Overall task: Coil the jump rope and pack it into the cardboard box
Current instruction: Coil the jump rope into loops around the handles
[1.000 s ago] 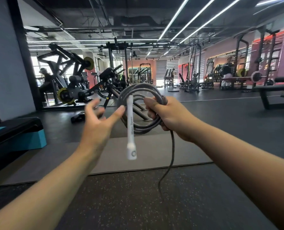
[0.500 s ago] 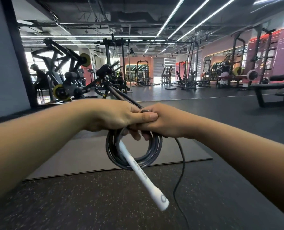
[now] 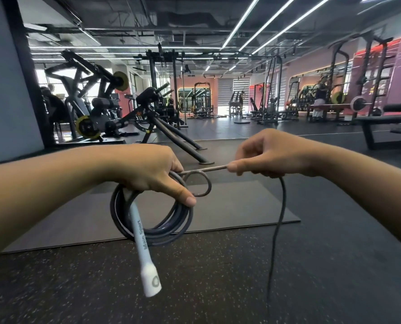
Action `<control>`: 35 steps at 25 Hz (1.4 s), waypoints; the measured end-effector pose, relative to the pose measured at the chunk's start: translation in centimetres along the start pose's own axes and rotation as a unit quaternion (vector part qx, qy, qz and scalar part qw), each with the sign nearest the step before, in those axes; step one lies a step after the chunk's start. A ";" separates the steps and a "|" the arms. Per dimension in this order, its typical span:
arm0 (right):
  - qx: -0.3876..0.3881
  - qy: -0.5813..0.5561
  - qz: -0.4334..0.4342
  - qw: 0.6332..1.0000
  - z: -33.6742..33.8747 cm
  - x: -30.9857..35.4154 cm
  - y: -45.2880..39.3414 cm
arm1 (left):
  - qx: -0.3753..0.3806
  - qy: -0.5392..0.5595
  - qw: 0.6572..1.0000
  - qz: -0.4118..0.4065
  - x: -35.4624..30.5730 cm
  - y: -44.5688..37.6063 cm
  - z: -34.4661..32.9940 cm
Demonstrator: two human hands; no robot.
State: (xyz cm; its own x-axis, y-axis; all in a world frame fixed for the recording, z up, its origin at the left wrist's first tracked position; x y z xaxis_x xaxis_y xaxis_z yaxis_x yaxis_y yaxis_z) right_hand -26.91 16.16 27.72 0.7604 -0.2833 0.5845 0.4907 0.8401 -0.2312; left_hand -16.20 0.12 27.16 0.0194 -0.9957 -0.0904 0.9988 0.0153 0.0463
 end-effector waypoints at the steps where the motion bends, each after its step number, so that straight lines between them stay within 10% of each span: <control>1: -0.006 0.008 -0.011 1.000 0.5 -0.6 0.3 | -0.010 0.018 1.000 -0.005 0.0 0.1 0.3; 8: -0.115 0.006 -0.080 0.990 3.4 -4.3 2.0 | -0.192 0.252 0.948 -0.020 3.9 1.0 4.3; 12: -0.121 -0.153 -0.024 0.980 0.9 -4.5 0.4 | -0.283 0.595 0.751 -0.037 5.3 0.7 4.3; 17: -0.115 -0.373 0.062 0.919 -2.9 -0.6 -2.8 | -0.421 0.739 0.523 0.053 3.7 -0.8 2.4; 22: -0.178 -0.412 0.086 0.890 -4.3 4.1 -4.5 | -0.447 0.785 0.415 0.103 0.8 -2.3 -0.9; 27: -0.258 -0.441 0.039 0.859 -4.9 3.2 -3.9 | -0.427 0.787 0.440 0.072 0.6 -3.0 -2.1; 32: -0.249 -0.338 0.059 0.906 -4.3 3.1 -3.5 | -0.336 0.675 0.640 0.149 2.4 -2.3 -4.3; 35: -0.210 -0.193 0.056 0.957 -4.5 3.3 -3.8 | -0.460 0.414 0.744 0.254 3.5 2.2 -1.5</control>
State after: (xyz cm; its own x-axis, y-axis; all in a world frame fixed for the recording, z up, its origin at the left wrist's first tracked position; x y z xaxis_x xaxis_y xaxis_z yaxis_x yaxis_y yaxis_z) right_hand -24.37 10.00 27.00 0.6444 0.0567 0.7626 0.6052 0.5718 -0.5538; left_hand -13.84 -3.18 25.43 0.0451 -0.4495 -0.8922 0.4537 0.8049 -0.3826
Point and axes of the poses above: each hand's wrist, its own y-axis away from the middle knuckle, its own z-axis out of the back of the hand, x = y × z, the point moved 8 cm from there along -y, towards the middle knuckle, and after that the axes turned 2 degrees about z, right-handed, at the moved point
